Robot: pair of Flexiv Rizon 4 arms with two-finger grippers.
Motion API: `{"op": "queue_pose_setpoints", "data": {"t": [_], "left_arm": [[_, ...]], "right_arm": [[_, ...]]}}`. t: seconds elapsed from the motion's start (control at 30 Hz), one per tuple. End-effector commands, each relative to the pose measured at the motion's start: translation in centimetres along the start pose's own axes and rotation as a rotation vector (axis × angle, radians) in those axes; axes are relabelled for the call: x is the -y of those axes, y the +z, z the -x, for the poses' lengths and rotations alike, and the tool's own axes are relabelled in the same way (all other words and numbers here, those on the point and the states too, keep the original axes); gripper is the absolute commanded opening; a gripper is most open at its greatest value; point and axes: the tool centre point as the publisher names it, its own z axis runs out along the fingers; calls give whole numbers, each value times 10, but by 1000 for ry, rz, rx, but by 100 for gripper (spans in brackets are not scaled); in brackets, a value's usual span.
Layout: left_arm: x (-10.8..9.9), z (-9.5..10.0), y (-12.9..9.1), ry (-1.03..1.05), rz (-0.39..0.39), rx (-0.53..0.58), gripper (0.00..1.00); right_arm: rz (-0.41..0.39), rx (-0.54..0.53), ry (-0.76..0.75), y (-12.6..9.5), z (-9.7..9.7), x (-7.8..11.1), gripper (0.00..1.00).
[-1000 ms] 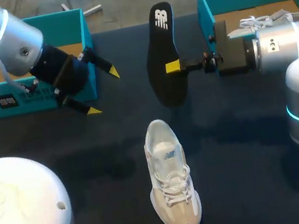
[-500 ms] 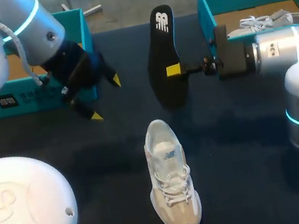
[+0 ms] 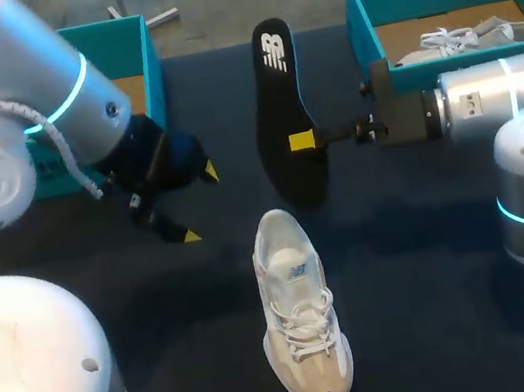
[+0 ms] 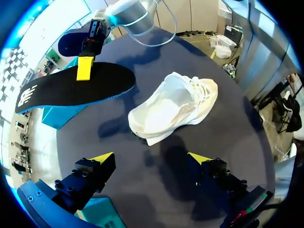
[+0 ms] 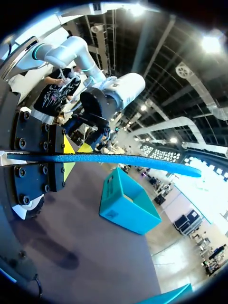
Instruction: Take the shoe out of the shoebox, open the shoe tongue, remove and reinsert the insole, then place the shoe into the shoebox
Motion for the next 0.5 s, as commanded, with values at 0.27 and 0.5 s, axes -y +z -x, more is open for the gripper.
{"op": "queue_pose_setpoints", "data": {"t": [0.27,0.5], "left_arm": [[-2,-7,-2,1,-3,41,100],[-1,-11,22,-46,27,-4,100]], "right_arm": [[0,3,1,4,0,0,0],[9,5,-9,9,2,8,0]]}}
